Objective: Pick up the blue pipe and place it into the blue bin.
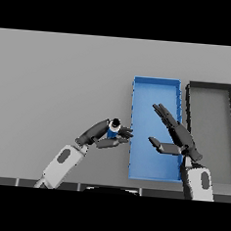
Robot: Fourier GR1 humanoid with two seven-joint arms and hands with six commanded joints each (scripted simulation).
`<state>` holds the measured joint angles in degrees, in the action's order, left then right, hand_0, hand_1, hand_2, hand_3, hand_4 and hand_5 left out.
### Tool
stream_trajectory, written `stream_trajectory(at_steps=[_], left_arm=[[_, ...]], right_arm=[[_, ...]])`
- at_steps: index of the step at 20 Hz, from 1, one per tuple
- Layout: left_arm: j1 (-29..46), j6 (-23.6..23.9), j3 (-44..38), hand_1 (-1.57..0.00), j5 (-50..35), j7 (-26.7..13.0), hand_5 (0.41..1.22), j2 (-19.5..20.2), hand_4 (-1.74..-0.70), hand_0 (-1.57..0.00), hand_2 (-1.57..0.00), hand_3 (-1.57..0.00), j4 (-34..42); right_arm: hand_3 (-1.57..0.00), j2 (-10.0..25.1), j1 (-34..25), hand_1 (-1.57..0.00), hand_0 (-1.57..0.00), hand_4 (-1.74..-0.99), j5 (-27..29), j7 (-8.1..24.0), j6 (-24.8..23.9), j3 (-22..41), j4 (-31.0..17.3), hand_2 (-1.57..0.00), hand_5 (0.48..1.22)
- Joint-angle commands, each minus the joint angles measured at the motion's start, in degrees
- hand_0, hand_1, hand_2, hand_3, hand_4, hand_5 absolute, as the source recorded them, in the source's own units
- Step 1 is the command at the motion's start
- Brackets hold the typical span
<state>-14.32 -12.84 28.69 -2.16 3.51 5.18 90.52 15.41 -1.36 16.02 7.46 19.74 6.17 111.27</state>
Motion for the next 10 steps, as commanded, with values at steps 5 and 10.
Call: stream_trajectory(at_steps=[5,10], left_arm=[[-0.22,-0.51,-0.86,-1.57,0.86,-0.33,1.221,-0.32,-1.47,-1.57,-1.57,-1.57,0.75],[-0.62,-1.45,-1.94,-1.57,1.30,0.04,1.221,-1.55,-1.47,-1.57,-1.57,-1.57,-0.74]], right_arm=[[0.00,3.47,-9.32,0.00,0.00,-1.281,2.01,7.39,3.52,3.79,2.25,-0.08,0.558],[0.00,1.76,-15.31,0.00,0.00,-1.300,2.77,10.61,6.02,8.67,1.98,-0.04,0.560]])
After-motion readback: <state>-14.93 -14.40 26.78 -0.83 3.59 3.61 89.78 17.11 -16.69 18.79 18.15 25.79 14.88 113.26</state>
